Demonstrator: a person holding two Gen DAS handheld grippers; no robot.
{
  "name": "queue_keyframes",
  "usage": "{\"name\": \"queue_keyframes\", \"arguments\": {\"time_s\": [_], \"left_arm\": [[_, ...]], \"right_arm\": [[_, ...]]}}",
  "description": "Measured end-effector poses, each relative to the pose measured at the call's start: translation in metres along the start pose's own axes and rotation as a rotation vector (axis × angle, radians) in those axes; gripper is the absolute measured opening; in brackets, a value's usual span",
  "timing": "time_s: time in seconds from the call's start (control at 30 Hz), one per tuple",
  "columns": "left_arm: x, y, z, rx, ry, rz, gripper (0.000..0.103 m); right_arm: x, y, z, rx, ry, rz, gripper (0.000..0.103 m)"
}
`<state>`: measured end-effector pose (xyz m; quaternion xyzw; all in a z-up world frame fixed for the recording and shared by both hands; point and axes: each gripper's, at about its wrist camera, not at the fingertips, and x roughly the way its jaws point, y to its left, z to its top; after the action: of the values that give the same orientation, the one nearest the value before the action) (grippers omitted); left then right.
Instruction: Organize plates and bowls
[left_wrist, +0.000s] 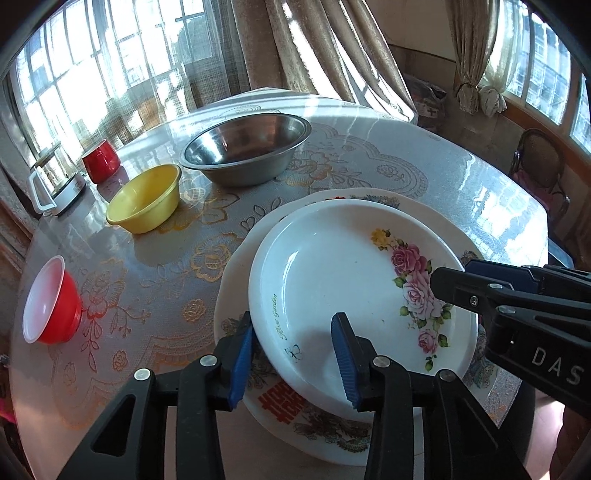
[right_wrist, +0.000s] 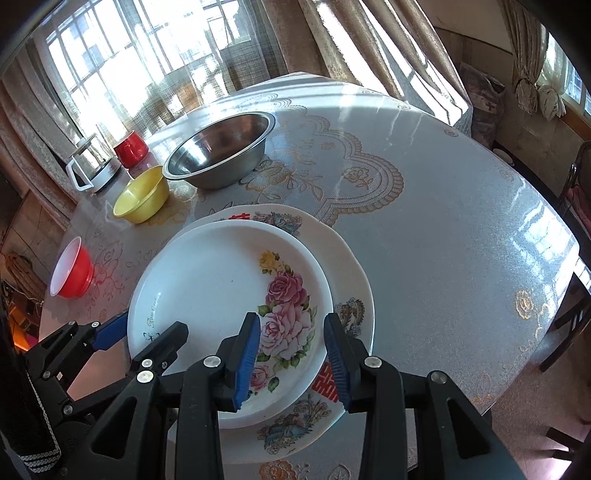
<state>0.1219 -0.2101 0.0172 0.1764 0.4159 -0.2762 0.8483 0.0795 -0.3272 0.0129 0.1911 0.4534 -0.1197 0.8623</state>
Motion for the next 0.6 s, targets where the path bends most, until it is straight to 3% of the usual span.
{"name": "queue_keyframes", "arguments": {"time_s": [0.23,0.47,0.6], "left_arm": [[-0.002,-0.007,-0.006,0.047,-0.032,0.024,0.042],[-0.008,-0.006,-0.012,0.054,-0.037,-0.038,0.049],[-0.018,0.011,-0.017,-0.036,-0.071,-0.093,0.049]], "right_arm": [[-0.006,-0.005,-0.006,0.028,-0.021,0.021,0.037],[-0.007,-0.002,-0.009,-0.001,-0.043,0.016,0.037],[-0.008,0.004,-0.014,-0.026,-0.054,0.048,0.037]]}}
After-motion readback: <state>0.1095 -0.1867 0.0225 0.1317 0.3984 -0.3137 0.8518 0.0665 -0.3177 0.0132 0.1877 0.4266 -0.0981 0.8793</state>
